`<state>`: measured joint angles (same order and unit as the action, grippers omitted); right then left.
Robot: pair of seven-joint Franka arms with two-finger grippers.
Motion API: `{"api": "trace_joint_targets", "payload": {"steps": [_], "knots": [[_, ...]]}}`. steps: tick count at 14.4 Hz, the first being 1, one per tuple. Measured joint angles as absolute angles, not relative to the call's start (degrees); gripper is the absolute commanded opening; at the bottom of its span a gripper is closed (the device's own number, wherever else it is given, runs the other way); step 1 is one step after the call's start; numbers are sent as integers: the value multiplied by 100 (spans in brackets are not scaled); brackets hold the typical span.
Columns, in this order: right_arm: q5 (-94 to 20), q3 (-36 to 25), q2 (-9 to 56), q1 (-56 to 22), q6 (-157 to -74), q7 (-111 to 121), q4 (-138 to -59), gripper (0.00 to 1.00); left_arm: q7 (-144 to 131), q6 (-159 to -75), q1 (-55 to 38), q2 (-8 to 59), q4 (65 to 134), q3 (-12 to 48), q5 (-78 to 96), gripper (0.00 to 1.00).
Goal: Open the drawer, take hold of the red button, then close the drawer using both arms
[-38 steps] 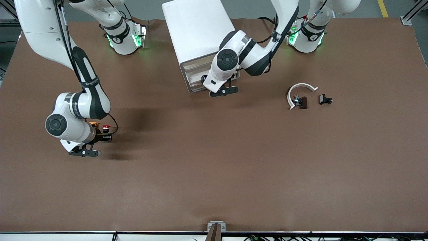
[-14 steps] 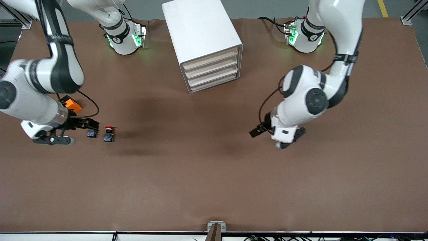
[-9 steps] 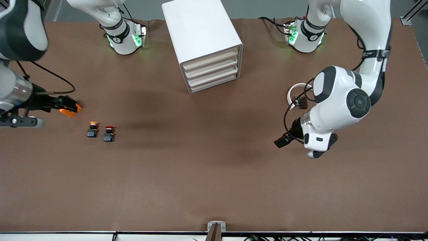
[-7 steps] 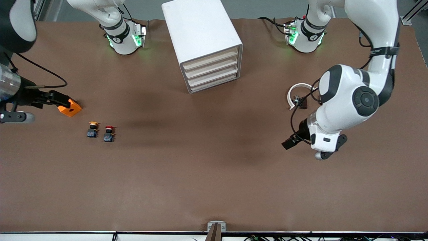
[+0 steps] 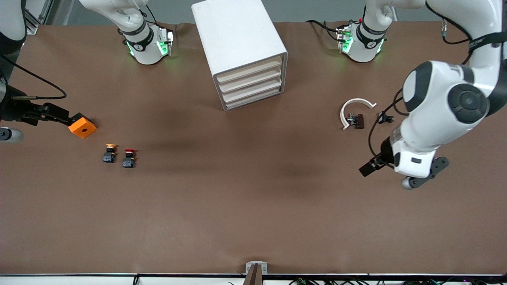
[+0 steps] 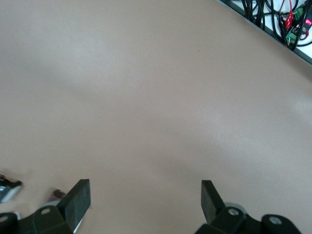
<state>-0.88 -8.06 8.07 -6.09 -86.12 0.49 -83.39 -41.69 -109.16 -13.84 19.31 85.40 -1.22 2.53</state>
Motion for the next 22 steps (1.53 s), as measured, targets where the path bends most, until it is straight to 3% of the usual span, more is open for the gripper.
{"api": "trace_joint_targets", "payload": {"steps": [8,15,22], "knots": [[-88,-803,811,-570,-8595,49,-8114,100,-2122,-9824,-298,988,8518,-141,198,100],[-89,-729,738,-576,-8598,4,-8098,100,-1284,-8851,-245,390,8591,48,198,100],[-91,-736,-154,-574,-9217,-62,-9089,100,-1149,-8757,-259,-592,9423,243,186,100]]}}
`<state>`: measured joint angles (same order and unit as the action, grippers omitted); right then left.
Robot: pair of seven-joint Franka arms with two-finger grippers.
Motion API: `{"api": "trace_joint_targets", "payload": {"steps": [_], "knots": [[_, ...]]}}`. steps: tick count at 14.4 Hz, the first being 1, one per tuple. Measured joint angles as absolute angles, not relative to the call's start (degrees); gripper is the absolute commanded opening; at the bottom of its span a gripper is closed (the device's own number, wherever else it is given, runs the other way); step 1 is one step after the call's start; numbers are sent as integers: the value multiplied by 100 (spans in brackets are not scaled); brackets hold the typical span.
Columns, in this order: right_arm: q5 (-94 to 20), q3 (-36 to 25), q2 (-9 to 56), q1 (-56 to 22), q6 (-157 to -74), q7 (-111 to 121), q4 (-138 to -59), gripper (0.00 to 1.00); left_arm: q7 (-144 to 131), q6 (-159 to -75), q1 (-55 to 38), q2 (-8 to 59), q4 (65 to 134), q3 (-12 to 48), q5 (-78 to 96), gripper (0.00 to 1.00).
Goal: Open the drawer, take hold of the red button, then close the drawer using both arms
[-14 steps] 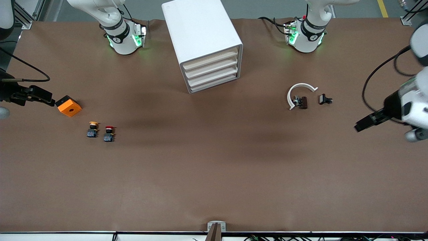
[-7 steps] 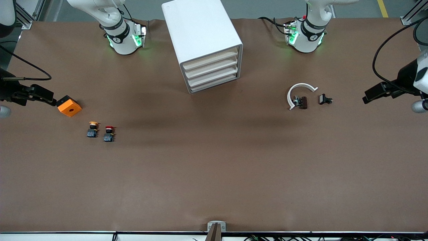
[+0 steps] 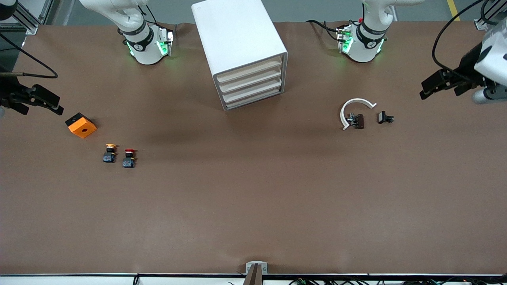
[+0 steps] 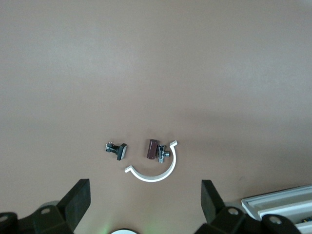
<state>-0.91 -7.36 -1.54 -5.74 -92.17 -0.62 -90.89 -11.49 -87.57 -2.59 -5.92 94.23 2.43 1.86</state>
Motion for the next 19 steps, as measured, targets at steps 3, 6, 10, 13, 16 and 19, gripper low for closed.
{"api": "trace_joint_targets", "payload": {"steps": [3,6,10,13,16,19], "knots": [[-91,-739,-202,-573,-9237,-64,-9087,100,-1116,-8777,-259,-761,9590,243,60,100],[-91,-743,-203,-572,-9246,-64,-9087,100,-1107,-8800,-260,-760,9595,243,-49,100],[-91,-754,-202,-568,-9253,-65,-9087,100,-1099,-8808,-236,-712,9515,231,-57,100],[-91,-762,-202,-567,-9270,-65,-9083,100,-1093,-8805,-236,-606,9426,233,-57,100],[-91,-762,-202,-567,-9275,-64,-9073,100,-1091,-8804,-236,-541,9367,233,-57,100],[-91,-762,-201,-567,-9275,-64,-9073,100,-1086,-8798,-248,-512,9345,239,-57,100]]}}
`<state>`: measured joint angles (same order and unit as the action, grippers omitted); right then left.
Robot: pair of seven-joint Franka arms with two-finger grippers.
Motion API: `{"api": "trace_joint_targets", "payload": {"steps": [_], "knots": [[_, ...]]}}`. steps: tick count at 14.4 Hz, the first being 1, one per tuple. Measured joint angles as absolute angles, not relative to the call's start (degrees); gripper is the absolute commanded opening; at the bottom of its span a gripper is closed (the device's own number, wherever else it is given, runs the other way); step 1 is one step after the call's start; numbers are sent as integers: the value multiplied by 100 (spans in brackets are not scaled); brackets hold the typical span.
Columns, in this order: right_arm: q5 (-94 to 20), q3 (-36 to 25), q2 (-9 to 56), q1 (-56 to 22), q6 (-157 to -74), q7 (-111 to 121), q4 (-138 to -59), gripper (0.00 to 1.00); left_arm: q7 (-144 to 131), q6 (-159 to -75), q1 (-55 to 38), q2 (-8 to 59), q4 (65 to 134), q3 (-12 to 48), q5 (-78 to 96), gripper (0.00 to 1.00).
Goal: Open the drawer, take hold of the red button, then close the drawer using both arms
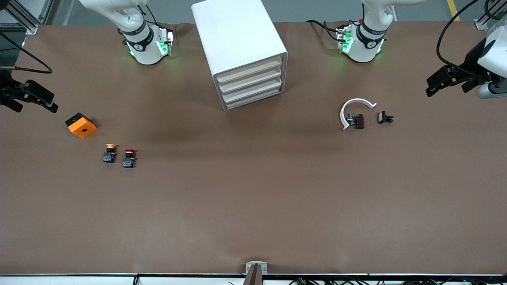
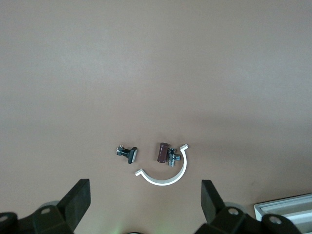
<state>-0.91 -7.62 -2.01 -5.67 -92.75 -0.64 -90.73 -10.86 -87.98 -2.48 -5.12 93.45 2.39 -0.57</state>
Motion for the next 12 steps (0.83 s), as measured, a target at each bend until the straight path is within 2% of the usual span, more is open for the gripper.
{"api": "trace_joint_targets", "payload": {"steps": [12], "knots": [[-90,-762,-201,-567,-9275,-64,-9072,100,-1077,-8577,-232,-494,9324,231,-57,100]]}}
